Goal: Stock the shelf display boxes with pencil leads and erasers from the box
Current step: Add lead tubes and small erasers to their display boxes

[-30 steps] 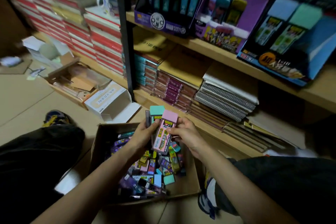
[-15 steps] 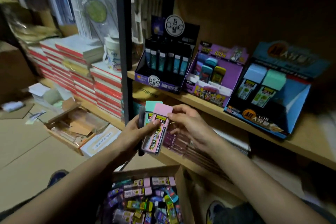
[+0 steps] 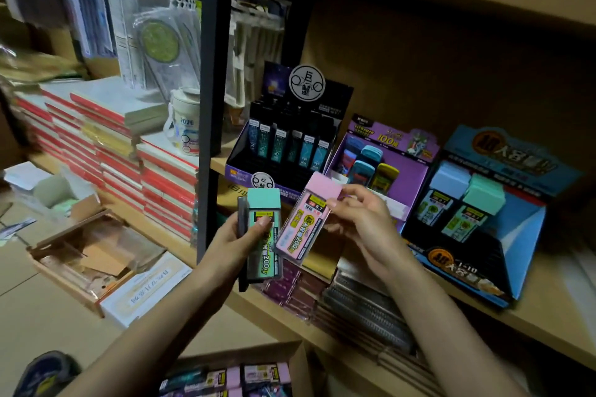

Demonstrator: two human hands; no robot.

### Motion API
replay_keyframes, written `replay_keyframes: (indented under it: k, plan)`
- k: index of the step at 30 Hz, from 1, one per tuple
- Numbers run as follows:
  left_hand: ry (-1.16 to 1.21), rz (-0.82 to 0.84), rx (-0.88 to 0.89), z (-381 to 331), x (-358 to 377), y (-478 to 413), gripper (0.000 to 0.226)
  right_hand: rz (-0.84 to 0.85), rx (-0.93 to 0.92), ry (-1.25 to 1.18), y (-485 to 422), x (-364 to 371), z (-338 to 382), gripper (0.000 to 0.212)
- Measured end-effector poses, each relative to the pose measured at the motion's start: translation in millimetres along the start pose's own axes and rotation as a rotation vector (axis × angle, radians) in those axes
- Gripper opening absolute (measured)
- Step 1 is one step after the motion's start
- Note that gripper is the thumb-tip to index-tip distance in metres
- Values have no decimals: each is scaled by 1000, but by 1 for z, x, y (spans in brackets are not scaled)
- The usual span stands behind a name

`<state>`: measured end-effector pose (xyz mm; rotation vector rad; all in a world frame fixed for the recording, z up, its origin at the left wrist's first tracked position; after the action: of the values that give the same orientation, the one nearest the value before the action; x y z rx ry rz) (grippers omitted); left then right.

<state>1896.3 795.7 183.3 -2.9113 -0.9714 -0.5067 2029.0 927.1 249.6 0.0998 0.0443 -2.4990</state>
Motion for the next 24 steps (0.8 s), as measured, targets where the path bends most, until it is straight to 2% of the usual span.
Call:
replay_keyframes:
  k: [3, 7, 14, 18, 24]
  plan:
    - [-20, -8, 32, -1, 10, -9, 20, -46, -140, 88, 0, -28, 17, 16]
    - [-36, 47, 58, 0, 27, -13, 33, -181, -330, 209, 10, -71, 26, 25]
    - [-1, 148, 115, 5, 68, -10, 27, -585, -572, 344, 34, -160, 31, 34]
    - [20, 190, 124, 10, 83, -4, 30, -754, -598, 446, 42, -202, 23, 26]
    - [2, 213, 91, 26, 94, 2, 34, -818, -554, 555, 31, -234, 16, 23]
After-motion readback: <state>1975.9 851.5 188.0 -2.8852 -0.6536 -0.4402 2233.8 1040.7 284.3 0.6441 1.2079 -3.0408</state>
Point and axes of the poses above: each hand's wrist, its own y-axis away from the middle knuckle, its own x-axis out of the palm, z = x × y, the point moved 2 cm from there along -y, towards the middle knuckle, and after that the axes turned 3 degrees about -z, right-handed, at the moved point
